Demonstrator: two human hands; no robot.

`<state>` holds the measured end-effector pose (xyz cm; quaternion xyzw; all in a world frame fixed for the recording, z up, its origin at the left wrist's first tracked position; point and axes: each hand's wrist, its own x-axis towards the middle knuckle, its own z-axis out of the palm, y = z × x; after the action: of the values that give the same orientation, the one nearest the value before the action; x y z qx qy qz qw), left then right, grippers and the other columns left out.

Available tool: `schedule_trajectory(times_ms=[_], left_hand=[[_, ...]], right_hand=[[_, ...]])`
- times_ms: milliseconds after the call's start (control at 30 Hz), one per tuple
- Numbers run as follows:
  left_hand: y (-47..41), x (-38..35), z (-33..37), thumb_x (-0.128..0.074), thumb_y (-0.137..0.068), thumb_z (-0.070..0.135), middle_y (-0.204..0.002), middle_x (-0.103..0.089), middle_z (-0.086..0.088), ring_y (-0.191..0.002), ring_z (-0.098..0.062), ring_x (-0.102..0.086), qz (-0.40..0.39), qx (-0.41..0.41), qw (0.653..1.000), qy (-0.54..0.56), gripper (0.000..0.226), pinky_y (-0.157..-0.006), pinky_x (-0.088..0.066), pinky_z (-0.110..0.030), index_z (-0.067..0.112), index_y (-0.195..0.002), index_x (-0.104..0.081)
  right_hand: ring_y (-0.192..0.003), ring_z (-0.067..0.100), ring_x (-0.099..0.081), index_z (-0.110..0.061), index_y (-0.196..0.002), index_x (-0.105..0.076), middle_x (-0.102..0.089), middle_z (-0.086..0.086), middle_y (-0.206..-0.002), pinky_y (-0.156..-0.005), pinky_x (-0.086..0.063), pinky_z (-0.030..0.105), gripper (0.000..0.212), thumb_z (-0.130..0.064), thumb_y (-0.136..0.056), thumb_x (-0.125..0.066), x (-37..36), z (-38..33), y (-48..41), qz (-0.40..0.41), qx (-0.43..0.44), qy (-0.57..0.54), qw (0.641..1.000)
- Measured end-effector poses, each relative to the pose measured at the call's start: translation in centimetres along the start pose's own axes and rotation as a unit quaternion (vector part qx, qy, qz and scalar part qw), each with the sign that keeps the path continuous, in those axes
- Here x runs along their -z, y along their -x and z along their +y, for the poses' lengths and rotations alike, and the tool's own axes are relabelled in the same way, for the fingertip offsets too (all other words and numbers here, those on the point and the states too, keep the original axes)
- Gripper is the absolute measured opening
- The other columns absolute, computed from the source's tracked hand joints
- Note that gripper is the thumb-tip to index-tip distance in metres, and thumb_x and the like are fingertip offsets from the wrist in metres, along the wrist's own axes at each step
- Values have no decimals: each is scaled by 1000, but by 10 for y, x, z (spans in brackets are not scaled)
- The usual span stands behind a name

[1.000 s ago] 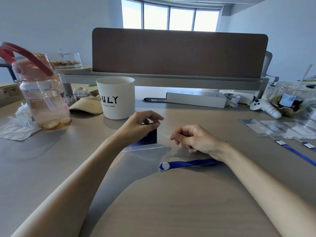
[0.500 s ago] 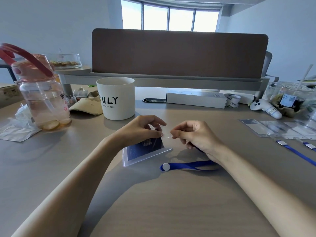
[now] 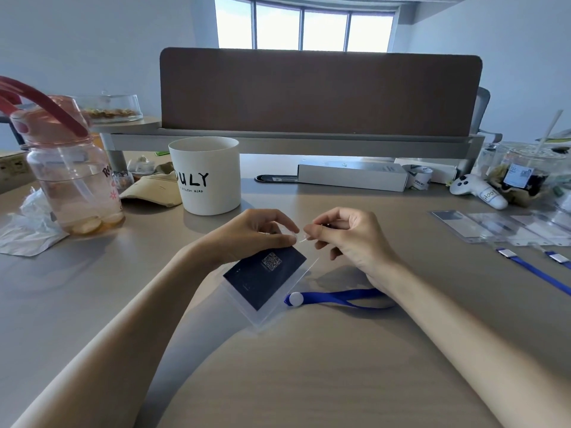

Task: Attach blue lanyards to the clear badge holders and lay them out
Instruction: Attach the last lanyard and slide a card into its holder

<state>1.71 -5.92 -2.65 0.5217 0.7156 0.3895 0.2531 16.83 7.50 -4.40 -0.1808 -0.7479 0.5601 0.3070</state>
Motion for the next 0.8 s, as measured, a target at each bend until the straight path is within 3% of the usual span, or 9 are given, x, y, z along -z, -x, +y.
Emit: schedule_trajectory(times_ms=[167, 300, 500, 600, 733, 800], left_hand=[[3, -2, 6, -59, -90, 32, -74, -64, 3, -67, -6, -60, -3, 5, 1000, -2, 16, -57, -46, -14, 23, -102, -65], [4, -5, 8, -64, -87, 33, -90, -71, -8, -80, -16, -68, -33, 44, 999, 5, 20, -63, -53, -25, 18, -100, -67], [6, -6, 12, -65, -87, 27, -82, -71, -3, -73, -11, -68, -16, 37, 999, 27, 12, -52, -50, -17, 16, -89, -66], [8, -6, 13, -66, -87, 24, -83, -69, -9, -73, -14, -65, -1, 35, 999, 29, 11, -52, -48, -18, 13, -88, -66], [8, -8, 11, -69, -85, 26, -89, -65, -24, -74, -22, -56, 12, 29, 999, 4, 16, -60, -41, -32, 10, -85, -67], [8, -7, 11, -69, -84, 31, -81, -61, -20, -72, -22, -49, 13, 29, 999, -1, 19, -56, -36, -28, 11, -85, -68]], right_hand=[[-64, 12, -66, -9, -85, -69, -76, 3, -77, -47, -46, 24, 13, -20, -83, -75, 0, -2, 1, -8, 36, 8, 999], [-63, 8, -64, -19, -81, -67, -76, -3, -76, -47, -45, 23, 7, -19, -88, -71, -2, -4, 3, -37, 74, 55, 995], [-66, 10, -61, -17, -85, -69, -76, -1, -78, -49, -44, 23, 5, -18, -86, -73, 0, -8, 4, -57, 77, 49, 994], [-62, 6, -56, -19, -87, -70, -73, -3, -76, -49, -43, 19, 14, -16, -78, -81, 1, -8, 4, -65, 71, 45, 994], [-62, 2, -56, -22, -88, -70, -72, -7, -77, -50, -43, 17, 16, -17, -78, -81, 1, -5, 3, -67, 72, 59, 993], [-64, 3, -57, -21, -89, -70, -73, -5, -80, -50, -44, 19, 15, -16, -79, -80, 1, -5, 3, -66, 72, 60, 993]])
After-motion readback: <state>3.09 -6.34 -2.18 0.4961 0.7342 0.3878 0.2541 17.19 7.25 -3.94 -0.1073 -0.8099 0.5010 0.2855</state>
